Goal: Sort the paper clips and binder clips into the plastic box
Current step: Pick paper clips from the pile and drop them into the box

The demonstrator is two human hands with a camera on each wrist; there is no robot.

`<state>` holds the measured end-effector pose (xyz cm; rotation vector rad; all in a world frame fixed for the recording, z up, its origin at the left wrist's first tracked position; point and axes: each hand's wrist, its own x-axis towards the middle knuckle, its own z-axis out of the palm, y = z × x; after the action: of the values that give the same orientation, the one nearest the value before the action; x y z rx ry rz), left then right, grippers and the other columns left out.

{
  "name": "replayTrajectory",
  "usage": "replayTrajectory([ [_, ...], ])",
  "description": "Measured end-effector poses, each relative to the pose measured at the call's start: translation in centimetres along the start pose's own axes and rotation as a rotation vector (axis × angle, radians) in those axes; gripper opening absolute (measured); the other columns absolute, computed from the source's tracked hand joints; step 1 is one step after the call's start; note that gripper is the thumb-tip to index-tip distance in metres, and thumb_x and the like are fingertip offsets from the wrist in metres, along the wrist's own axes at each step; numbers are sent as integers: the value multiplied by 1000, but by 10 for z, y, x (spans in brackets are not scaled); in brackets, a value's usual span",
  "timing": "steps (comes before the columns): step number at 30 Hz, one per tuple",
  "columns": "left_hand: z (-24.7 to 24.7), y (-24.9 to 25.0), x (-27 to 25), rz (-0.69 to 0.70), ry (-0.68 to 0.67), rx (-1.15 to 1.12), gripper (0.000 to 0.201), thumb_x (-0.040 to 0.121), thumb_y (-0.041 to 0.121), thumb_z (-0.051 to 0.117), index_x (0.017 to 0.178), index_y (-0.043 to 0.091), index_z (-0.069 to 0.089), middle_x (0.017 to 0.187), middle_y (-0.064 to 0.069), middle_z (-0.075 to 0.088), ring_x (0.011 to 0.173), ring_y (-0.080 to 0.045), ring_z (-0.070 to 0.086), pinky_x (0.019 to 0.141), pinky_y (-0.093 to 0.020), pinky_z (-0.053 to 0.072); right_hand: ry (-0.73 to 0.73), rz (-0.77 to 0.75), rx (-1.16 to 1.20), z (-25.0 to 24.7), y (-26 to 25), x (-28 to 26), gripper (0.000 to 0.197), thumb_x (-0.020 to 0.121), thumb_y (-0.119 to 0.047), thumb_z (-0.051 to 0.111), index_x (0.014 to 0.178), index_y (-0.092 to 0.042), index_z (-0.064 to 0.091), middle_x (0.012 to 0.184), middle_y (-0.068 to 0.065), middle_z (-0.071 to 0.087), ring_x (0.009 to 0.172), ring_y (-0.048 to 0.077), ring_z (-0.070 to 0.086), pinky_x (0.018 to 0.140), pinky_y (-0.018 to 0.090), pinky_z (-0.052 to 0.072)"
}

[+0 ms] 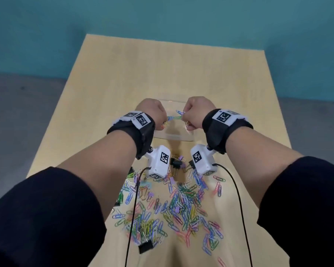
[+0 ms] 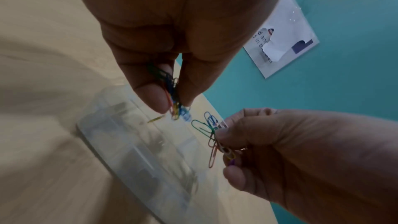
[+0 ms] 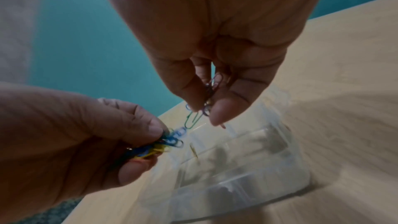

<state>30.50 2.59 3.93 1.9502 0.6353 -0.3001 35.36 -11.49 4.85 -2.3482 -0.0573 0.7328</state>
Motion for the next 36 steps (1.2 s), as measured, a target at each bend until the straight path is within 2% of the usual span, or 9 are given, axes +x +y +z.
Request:
replayTrajectory([
  [8,-18,0,-20,-5,-49,-235,13,86,0,57,89,9,66,81,-11,59,77,-24,60,83,-42,56,25,-96,83,-29,10,-28,20,86,-20,60,106,-16,61,98,6,64,81,29,69,75,48,58],
  [13,-22,-33,-84,100,-11,-162,12,87,7,61,96,11,66,89,-3,64,75,-19,61,75,-33,57,88,-259,-78,-36,72,-98,24,88,-23,61,111,-19,63,98,-5,65,80,12,58,78,26,43],
  [17,-1,-83,-154,180,-122,291,11,87,20,61,97,22,66,80,13,62,74,-12,59,69,-26,46,-129,-201,-313,-11,144,-175,6,88,-23,56,88,-19,61,81,-3,63,76,18,57,71,33,45],
  [19,17,-108,-186,221,-191,390,8,87,22,60,92,21,67,80,11,60,75,-10,57,70,-27,44,-232,-234,-442,6,174,-212,20,86,-31,44,78,-18,56,77,2,60,71,23,55,69,39,46],
  [22,47,-139,-228,327,-330,471,13,85,29,54,88,24,65,83,7,61,77,-11,56,71,-25,42,-503,-313,-549,32,201,-252,42,75,-47,21,81,-20,53,88,2,59,80,24,56,74,36,44],
  [24,65,-152,-247,304,-429,512,17,85,32,49,92,25,63,89,7,59,82,-12,56,76,-27,43,-599,-361,-550,50,209,-265,32,79,-40,28,83,-20,53,91,1,55,85,23,53,73,30,37],
  [28,92,-160,-258,319,-435,524,16,86,26,49,94,21,62,96,3,58,90,-16,55,82,-28,41,-415,-393,-416,79,206,-252,13,83,-26,43,87,-21,53,92,-2,52,93,22,49,78,30,37],
  [32,105,-157,-257,370,-255,638,11,82,26,49,87,19,55,95,-2,52,90,-26,50,79,-36,41,-181,-395,-257,84,200,-236,6,82,-24,51,87,-24,54,88,-6,48,87,20,48,76,30,39],
  [36,115,-151,-258,316,-86,737,26,81,32,62,100,17,51,106,-3,44,94,-27,41,82,-37,39,-33,-196,-428,77,207,-244,40,82,-31,58,120,-28,46,111,-2,42,103,20,38,83,33,42],
])
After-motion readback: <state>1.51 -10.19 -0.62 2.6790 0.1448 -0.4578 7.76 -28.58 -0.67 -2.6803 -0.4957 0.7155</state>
